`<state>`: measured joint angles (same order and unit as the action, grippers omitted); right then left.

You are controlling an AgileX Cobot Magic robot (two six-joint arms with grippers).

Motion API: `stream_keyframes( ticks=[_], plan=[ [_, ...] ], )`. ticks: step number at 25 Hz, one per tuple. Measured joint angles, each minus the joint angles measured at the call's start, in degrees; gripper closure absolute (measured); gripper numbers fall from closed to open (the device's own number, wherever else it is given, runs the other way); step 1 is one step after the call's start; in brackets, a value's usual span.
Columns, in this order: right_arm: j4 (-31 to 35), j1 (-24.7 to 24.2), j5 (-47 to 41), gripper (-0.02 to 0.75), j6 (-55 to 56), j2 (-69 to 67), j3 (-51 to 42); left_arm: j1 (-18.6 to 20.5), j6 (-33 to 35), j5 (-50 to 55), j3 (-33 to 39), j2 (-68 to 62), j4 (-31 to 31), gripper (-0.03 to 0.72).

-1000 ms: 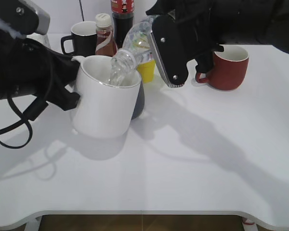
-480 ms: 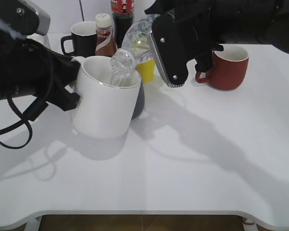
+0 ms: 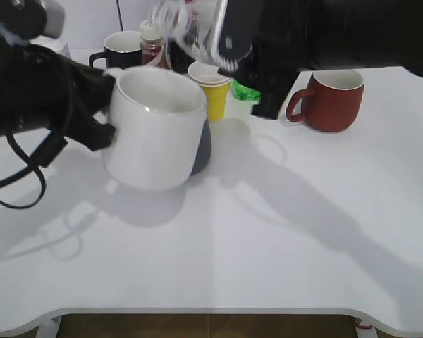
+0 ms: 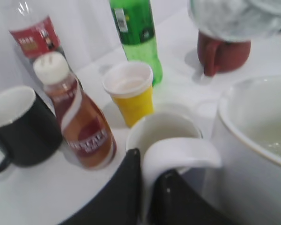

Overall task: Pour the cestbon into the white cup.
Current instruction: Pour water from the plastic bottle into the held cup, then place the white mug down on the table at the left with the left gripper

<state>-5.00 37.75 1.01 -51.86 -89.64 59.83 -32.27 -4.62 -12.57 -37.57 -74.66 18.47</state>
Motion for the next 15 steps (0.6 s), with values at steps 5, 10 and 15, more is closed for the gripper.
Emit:
stream_keyframes(
  ticks=[5,10,15],
  plan=[
    [20.47,0.00,1.68,0.295,7.72,0.00,-1.31,3.76,0.00,-2.73,0.00,0.56,-0.13,0.654],
    [24.06,-0.70,10.07,0.295,21.12,0.00,-6.63,11.27,0.00,-7.78,0.00,0.61,-2.30,0.654],
    [-0.03,-6.50,20.05,0.295,54.20,0.00,-15.16,18.99,0.00,-15.83,0.00,-1.24,-3.05,0.654]
  ],
)
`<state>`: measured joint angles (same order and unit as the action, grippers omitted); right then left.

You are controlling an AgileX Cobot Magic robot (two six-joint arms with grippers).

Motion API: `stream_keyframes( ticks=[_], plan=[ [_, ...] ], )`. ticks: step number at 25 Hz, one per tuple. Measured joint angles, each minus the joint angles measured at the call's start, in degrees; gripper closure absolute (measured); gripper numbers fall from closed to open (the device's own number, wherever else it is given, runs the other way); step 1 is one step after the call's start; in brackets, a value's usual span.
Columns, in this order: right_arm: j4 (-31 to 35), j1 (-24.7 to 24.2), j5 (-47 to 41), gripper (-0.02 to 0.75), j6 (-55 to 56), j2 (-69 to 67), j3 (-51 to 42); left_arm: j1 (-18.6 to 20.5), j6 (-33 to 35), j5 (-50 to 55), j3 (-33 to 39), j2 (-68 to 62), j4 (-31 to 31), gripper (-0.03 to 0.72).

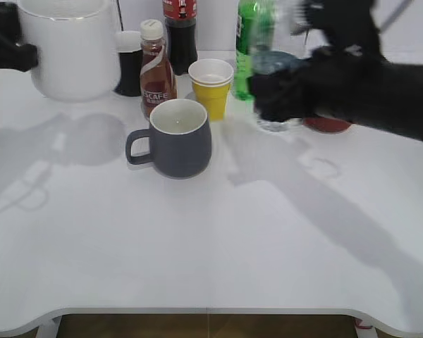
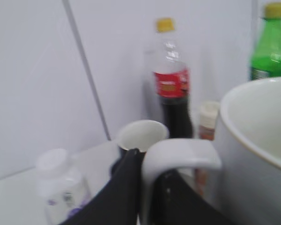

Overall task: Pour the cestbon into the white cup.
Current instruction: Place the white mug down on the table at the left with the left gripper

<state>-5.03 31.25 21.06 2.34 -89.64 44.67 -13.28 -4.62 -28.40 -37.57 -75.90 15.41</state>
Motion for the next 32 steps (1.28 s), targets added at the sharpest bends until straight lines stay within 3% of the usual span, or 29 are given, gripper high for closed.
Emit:
stream_keyframes(
  ticks=[2,4,7,14,18,32],
  plan=[
    [-15.43,-4.93,8.16,0.295,18.95,0.00,-3.02,1.88,0.00,-2.76,0.00,-2.36,-0.07,0.654],
    [-27.65,-10.91,15.43,0.295,29.80,0.00,-5.40,3.55,0.00,-5.68,0.00,-5.87,-0.07,0.654],
    [-33.73,-16.91,18.04,0.295,34.50,0.00,-7.30,5.85,0.00,-11.02,-0.04,-11.80,-0.01,0.654],
    [-35.49,-19.45,17.10,0.295,32.48,0.00,-7.79,10.91,0.00,-27.81,2.53,-24.44,-0.20,0.654],
    [-35.66,-19.45,17.17,0.295,32.15,0.00,-7.79,11.45,0.00,-35.13,2.77,-30.89,-0.43,0.654],
    [-35.66,-19.45,17.56,0.297,31.92,-0.83,-7.81,11.45,-0.17,-39.28,4.02,-38.03,2.80,0.651]
  ],
)
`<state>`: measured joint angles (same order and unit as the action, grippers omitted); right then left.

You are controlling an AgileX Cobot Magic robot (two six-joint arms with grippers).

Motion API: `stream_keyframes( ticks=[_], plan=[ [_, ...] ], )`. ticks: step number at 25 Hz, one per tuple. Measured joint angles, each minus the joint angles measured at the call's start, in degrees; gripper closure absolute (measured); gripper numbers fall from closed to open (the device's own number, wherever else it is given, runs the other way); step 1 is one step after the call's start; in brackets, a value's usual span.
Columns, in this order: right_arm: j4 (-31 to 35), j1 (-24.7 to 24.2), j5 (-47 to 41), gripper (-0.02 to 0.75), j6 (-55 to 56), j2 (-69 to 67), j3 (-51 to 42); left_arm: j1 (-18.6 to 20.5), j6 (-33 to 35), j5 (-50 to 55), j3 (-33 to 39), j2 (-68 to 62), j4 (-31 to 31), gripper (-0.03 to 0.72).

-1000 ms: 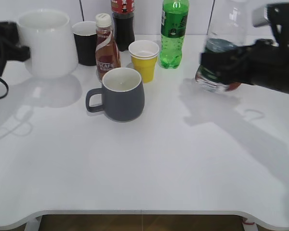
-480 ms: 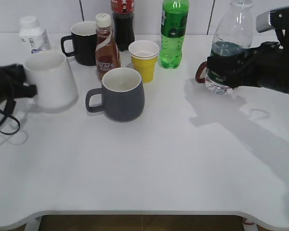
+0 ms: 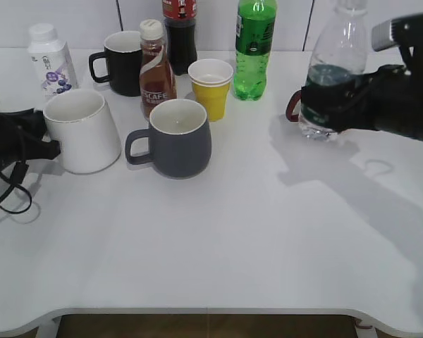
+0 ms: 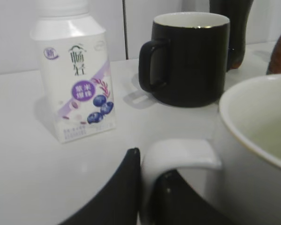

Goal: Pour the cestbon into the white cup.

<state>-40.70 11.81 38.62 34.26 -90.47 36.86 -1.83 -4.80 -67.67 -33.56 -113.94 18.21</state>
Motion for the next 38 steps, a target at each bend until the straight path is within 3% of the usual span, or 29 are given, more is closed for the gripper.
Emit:
stream_keyframes(
  ticks=[8,15,20,24,29,33,35,38],
  plan=[
    [0.71,0.00,5.50,0.297,-5.11,-8.65,0.00,0.00,-0.61,-3.04,4.70,0.29,0.14,0.467],
    [1.23,0.00,10.33,0.297,-10.11,-15.38,0.05,0.00,-0.63,-4.30,8.65,1.98,0.26,0.436],
    [2.59,0.00,15.87,0.125,-13.29,-17.41,0.05,0.00,1.04,-2.99,13.25,5.90,0.30,0.435],
    [6.00,-0.11,15.54,0.077,-15.50,-13.81,-0.07,-0.06,1.55,0.47,15.71,13.17,-0.33,0.433],
    [4.68,-0.11,6.47,0.073,-10.15,1.81,-0.07,-3.25,-0.76,21.41,15.86,34.27,-3.13,0.433],
    [-4.25,0.00,-4.59,0.073,-0.37,15.88,-0.12,-8.39,-3.87,46.73,14.01,55.06,-3.98,0.395],
    [-11.20,0.17,-12.64,0.073,8.00,23.82,-0.07,-10.75,-4.15,60.46,11.58,65.14,-4.29,0.360],
    [-32.39,0.17,-22.74,0.088,28.30,34.58,-0.93,-13.07,-4.47,78.60,6.72,78.45,-5.96,0.302]
  ],
)
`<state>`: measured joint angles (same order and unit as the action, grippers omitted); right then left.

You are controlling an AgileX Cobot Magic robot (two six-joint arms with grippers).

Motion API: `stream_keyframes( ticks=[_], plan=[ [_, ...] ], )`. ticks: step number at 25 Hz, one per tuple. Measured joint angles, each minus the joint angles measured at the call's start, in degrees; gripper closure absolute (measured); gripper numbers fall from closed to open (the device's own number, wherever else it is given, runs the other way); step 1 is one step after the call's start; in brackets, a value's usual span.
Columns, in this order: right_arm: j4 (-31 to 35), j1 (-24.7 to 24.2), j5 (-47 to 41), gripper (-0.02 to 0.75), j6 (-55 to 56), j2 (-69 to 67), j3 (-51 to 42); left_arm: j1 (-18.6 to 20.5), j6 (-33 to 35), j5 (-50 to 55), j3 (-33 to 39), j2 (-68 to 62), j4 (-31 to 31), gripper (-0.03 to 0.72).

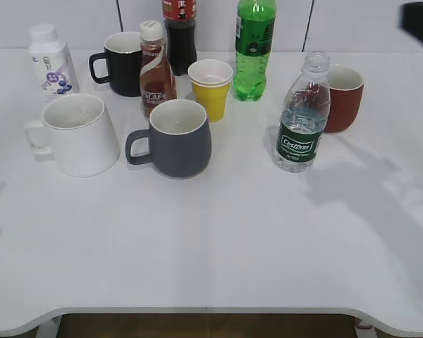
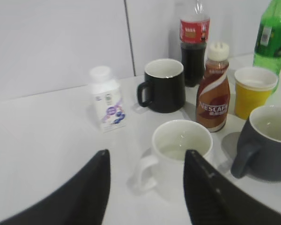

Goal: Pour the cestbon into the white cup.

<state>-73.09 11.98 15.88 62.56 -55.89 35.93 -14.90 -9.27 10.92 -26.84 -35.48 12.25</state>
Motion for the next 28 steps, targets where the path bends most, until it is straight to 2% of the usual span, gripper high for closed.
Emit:
stream_keyframes(
  ticks=[2,3,4,8,10,11,12,13,14,16,17,20,22,24,28],
  plan=[
    [-16.79,0.00,-2.13,0.115,16.24,6.47,-1.90,-0.25,-0.05,11.03,-2.89,7.38,-0.92,0.285],
    [-22.67,0.00,-1.63,0.133,20.33,9.65,-3.28,-0.25,-0.05,15.43,-3.90,9.81,-1.05,0.281],
    [-25.72,0.00,-2.26,0.148,21.98,13.43,-4.99,-0.25,-0.05,21.29,-5.20,12.41,-1.09,0.279],
    [-30.42,0.00,-9.96,0.183,17.66,22.11,-12.40,-0.25,-0.05,36.36,-7.54,19.84,-1.34,0.274],
    [-30.20,0.00,-15.41,0.203,14.89,25.17,-15.49,-0.25,-0.05,41.06,-7.79,23.28,-1.34,0.274],
    [-27.98,0.00,-19.08,0.216,13.41,26.31,-16.61,-0.25,-0.05,43.12,-7.79,24.53,-1.29,0.274],
    [-23.12,0.00,-22.93,0.228,9.87,26.91,-17.14,-0.25,-0.05,45.08,-7.79,25.84,-1.29,0.273],
    [-14.97,0.00,-26.26,0.241,4.30,27.27,-17.14,-0.25,-0.05,46.75,-7.79,26.86,-1.29,0.272],
    [-5.80,0.00,-31.34,0.249,-5.86,27.26,-16.84,-0.25,-0.05,48.95,-7.79,27.74,-1.29,0.273],
    [18.63,0.00,-40.48,0.258,-29.84,26.91,-14.78,-0.25,-0.05,52.73,-7.79,29.31,-1.44,0.273],
    [29.28,0.00,-44.55,0.261,-37.16,26.91,-13.31,-0.18,-0.05,53.83,-7.79,30.19,-1.56,0.273],
    [52.24,0.00,-55.65,0.266,-51.40,26.91,-5.54,-0.18,0.20,56.91,-7.79,33.05,-1.71,0.273],
    [61.32,0.00,-64.33,0.267,-58.12,27.29,-0.68,-0.12,0.38,57.55,-7.73,35.07,-1.96,0.273],
    [67.03,0.00,-70.58,0.267,-60.87,28.89,1.35,-0.07,0.42,58.08,-6.78,35.88,-2.09,0.273],
    [70.82,0.00,-80.24,0.267,-62.02,37.23,0.73,-0.07,1.10,57.46,-5.93,35.88,-4.15,0.273]
  ],
)
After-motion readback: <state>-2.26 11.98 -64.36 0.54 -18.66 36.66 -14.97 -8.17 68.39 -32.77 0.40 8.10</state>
